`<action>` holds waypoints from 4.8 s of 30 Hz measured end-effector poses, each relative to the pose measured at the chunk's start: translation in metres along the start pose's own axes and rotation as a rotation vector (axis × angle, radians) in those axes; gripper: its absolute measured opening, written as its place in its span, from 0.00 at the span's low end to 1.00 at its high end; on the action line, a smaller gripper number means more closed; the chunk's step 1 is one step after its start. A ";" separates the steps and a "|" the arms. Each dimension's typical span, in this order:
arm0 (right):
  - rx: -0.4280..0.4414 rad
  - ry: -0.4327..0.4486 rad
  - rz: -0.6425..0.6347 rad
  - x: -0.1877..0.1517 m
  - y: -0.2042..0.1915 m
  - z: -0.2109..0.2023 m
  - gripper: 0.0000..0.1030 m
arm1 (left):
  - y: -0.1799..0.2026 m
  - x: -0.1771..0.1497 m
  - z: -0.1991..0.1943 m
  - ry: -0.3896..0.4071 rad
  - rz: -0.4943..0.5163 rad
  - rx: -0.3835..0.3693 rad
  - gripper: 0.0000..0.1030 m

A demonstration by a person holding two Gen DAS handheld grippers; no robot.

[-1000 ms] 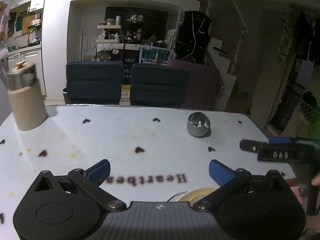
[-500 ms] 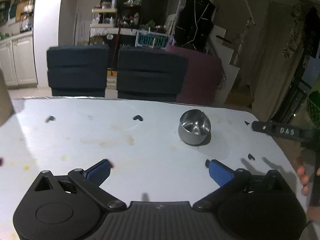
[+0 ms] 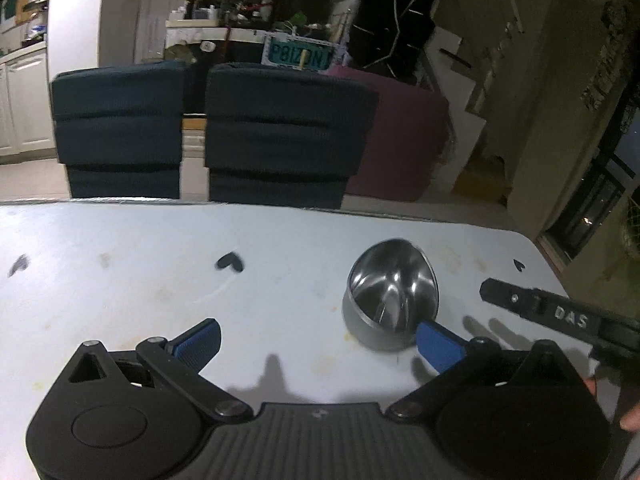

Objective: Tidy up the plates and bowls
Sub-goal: 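Close the left tool on the steel cup rim while the right tool grips it, then lift the steel cup with both tools and carry it toward the bowls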

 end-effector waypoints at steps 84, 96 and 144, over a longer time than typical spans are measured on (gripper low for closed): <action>0.180 -0.266 -0.065 -0.031 -0.037 0.022 0.15 | -0.030 -0.030 0.022 -0.166 -0.185 -0.089 0.14; 0.118 -0.246 -0.178 -0.035 -0.059 0.000 0.08 | -0.029 -0.023 -0.010 -0.106 -0.120 -0.062 0.04; 0.367 -0.253 -0.329 -0.133 -0.287 -0.197 0.08 | -0.204 -0.101 -0.332 0.078 -0.210 0.102 0.04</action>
Point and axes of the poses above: each gripper's, at about its wrist camera, not at the fingertips, and z roughly the way its jaws point, y to its right, x to its top, the point moved 3 cm from there along z, roughly the way its jaws point, and after that the axes turned 7 degrees about y, right-handed, at the moved point
